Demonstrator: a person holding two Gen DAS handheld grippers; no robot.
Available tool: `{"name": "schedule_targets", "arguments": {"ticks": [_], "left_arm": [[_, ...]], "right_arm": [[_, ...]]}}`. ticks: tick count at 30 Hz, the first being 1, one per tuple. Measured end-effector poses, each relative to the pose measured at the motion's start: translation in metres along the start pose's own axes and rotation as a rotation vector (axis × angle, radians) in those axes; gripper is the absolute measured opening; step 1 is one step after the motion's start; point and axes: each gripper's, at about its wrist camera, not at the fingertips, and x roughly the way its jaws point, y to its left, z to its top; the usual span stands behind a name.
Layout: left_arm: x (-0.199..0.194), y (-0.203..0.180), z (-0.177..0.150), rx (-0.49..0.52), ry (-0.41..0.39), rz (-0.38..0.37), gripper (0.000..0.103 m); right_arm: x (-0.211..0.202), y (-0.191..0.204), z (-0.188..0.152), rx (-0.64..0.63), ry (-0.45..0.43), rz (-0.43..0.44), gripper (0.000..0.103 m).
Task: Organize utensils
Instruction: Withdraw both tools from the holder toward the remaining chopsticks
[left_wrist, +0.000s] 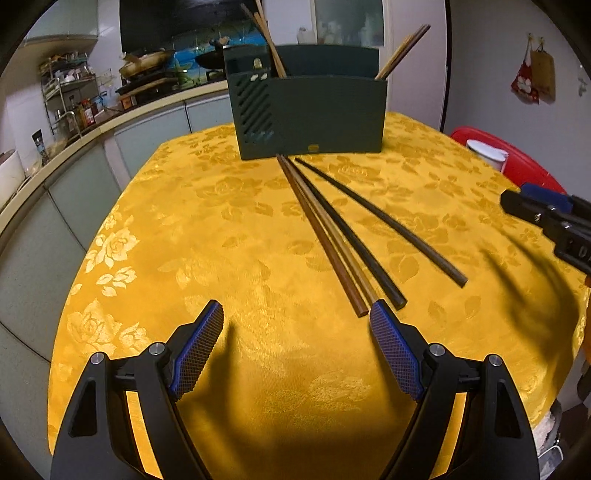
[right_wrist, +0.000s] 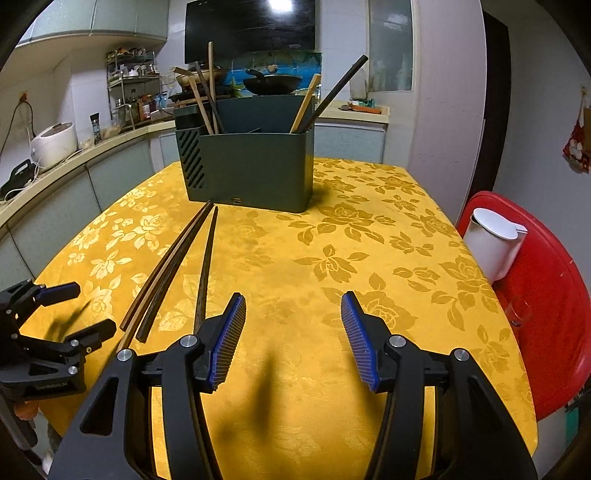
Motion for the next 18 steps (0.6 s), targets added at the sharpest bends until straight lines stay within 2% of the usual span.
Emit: {"name": "schedule_targets", "arguments": {"ticks": [7, 14, 18], "left_arm": [[0.01, -0.004, 0.001, -0.001, 0.034, -0.013, 0.079], [0.011, 0.003, 0.003, -0.029, 0.03, 0.018, 0.078], [0.009, 0.013, 0.001, -0.057, 0.024, 0.035, 0.071]], "right_arm": [[0.004, 0.0, -0.002, -0.004, 0.015, -0.001, 0.052], [0.008, 0.013, -0.008, -0.049, 0.032, 0.015, 0.052], [0.014, 0.024, -0.014, -0.067, 0.064, 0.069, 0.052]]}}
